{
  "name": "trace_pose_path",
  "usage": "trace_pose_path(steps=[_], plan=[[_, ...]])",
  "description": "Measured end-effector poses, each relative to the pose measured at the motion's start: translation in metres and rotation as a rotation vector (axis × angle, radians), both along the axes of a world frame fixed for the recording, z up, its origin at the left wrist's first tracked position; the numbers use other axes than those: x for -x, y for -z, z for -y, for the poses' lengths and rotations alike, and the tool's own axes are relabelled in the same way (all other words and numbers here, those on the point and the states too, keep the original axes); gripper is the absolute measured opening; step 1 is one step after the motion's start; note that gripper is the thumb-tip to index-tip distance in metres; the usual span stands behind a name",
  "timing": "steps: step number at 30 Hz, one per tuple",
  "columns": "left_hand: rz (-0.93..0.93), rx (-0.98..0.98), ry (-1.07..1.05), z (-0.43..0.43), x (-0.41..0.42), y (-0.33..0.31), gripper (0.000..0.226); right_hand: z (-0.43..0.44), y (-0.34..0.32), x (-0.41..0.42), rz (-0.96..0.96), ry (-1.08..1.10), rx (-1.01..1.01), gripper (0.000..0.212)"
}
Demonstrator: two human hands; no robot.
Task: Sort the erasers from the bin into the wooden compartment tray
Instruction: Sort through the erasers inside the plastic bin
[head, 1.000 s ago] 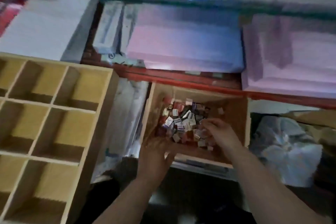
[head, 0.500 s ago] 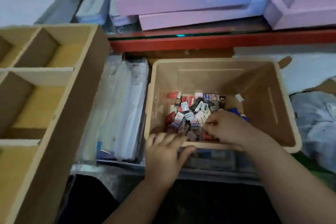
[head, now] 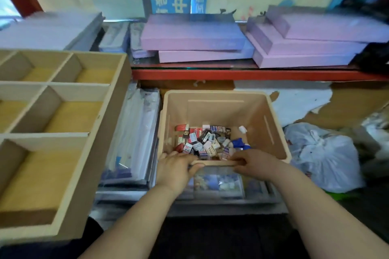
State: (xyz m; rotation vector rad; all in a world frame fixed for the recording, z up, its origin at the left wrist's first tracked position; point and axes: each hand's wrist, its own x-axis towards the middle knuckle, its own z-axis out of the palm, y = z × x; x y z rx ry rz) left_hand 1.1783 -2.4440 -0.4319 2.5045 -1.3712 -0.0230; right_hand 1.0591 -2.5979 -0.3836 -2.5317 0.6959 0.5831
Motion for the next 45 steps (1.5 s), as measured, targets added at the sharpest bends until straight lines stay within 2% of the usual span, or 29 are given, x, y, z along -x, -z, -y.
trace_pose_path(steps=[2,4,7,12,14,18,23,27,29,33,36,37,39,40,41,43,45], plan=[[-0.141,-0.020,-0.005,-0.001,0.002,-0.004,0.035,-0.004,-0.004,0.001,0.026,0.006,0.092,0.027],[-0.176,-0.011,-0.011,-0.005,0.009,-0.010,0.033,-0.010,-0.002,0.006,0.084,0.037,0.155,0.027],[-0.181,-0.034,-0.004,-0.011,0.015,-0.006,0.032,-0.016,0.002,0.019,0.149,0.042,0.175,0.028],[-0.164,-0.046,-0.008,-0.015,0.016,-0.003,0.032,-0.017,0.003,0.033,0.154,0.007,0.181,0.028],[-0.106,-0.071,0.032,-0.016,0.015,-0.003,0.032,-0.014,0.004,0.035,0.134,0.021,0.143,0.027],[-0.101,-0.126,0.118,-0.021,0.013,-0.007,0.031,-0.009,0.011,0.032,0.046,-0.032,0.047,0.025],[-0.124,-0.120,0.061,-0.011,0.001,-0.013,0.031,0.015,0.011,0.017,0.081,0.067,-0.189,0.025],[-0.134,-0.157,0.049,-0.011,-0.001,-0.005,0.028,0.040,0.017,0.004,-0.085,0.063,-0.306,0.028],[-0.134,-0.161,0.041,-0.010,-0.003,-0.002,0.028,0.052,0.023,-0.005,-0.122,0.071,-0.282,0.031],[-0.196,-0.132,0.049,-0.008,-0.010,-0.005,0.025,0.073,0.040,-0.025,-0.049,0.170,-0.195,0.038],[-0.209,-0.083,0.086,-0.009,-0.013,-0.006,0.025,0.080,0.056,-0.045,-0.077,0.092,-0.130,0.047],[-0.223,-0.074,0.113,-0.008,-0.015,-0.005,0.028,0.080,0.062,-0.053,-0.092,0.052,-0.121,0.052],[-0.223,-0.075,0.191,-0.008,-0.020,-0.002,0.050,0.078,0.076,-0.070,-0.092,0.001,-0.136,0.064],[-0.212,-0.091,0.228,-0.006,-0.022,0.000,0.058,0.076,0.083,-0.077,-0.076,-0.008,-0.133,0.070],[-0.150,-0.102,0.271,-0.005,-0.024,0.004,0.057,0.074,0.089,-0.084,-0.043,-0.023,-0.101,0.074],[-0.065,-0.040,0.278,-0.005,-0.023,0.011,0.045,0.068,0.100,-0.097,0.020,-0.073,-0.020,0.075],[-0.012,0.032,0.261,-0.002,-0.019,0.016,0.044,0.064,0.110,-0.105,0.047,-0.130,0.019,0.076]])
